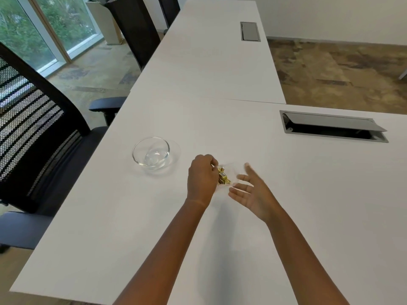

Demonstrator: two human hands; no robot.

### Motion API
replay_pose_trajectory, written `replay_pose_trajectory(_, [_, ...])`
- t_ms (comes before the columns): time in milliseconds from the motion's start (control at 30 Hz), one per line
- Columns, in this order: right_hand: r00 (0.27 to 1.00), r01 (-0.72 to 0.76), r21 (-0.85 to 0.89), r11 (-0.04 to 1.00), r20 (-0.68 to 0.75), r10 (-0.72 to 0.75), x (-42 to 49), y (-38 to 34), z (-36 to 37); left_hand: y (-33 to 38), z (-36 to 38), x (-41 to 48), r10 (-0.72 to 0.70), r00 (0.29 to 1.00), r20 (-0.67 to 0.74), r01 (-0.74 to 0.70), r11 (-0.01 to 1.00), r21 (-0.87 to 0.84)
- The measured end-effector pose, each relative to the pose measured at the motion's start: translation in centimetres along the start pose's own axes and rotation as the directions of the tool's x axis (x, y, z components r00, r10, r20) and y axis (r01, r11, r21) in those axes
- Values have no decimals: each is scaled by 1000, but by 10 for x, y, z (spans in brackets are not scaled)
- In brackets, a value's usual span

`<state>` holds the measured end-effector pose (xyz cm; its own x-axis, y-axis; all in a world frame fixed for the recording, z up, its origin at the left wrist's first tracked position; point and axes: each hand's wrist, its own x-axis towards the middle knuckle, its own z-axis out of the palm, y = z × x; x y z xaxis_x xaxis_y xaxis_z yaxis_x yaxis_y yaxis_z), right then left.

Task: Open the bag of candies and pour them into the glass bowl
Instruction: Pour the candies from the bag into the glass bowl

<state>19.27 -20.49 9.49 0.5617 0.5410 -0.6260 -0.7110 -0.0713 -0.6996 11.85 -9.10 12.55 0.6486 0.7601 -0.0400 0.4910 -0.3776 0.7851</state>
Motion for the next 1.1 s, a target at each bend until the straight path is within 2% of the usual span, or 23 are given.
replay_pose_trajectory(133, [989, -146, 193, 970, 64, 136, 12, 7, -7, 7, -10, 5, 91, 996, -4, -90, 994, 57])
replay_pose_trajectory(233, [973, -212, 289, 934, 157, 172, 21, 19, -3, 15, -17, 6, 141, 990, 14, -142, 989, 35])
replay_pose_trajectory(300, [959, -222, 360, 906, 247, 137, 25, 26, 4, 20, -21, 7, 175, 984, 36, -176, 984, 16])
replay_pose_trajectory(433, [907, -179, 557, 811, 414, -84, 29, 34, 13, 26, -26, 13, 209, 968, 140, -200, 977, -75])
replay_pose_trajectory(567, [885, -109, 681, 724, 398, -241, 34, 37, 19, 28, -27, 19, 220, 958, 182, -174, 956, -237])
replay_pose_trajectory(833, [876, -59, 781, 621, 339, -344, 37, 43, 37, 29, -25, 27, 231, 959, 164, -157, 915, -372])
replay_pose_trajectory(933, [871, -91, 776, 624, 366, -328, 39, 42, 39, 26, -29, 31, 237, 958, 162, -151, 896, -418])
replay_pose_trajectory(1100, [906, -62, 717, 694, 332, -262, 53, 34, 37, 11, -38, 43, 218, 962, 167, -123, 887, -446])
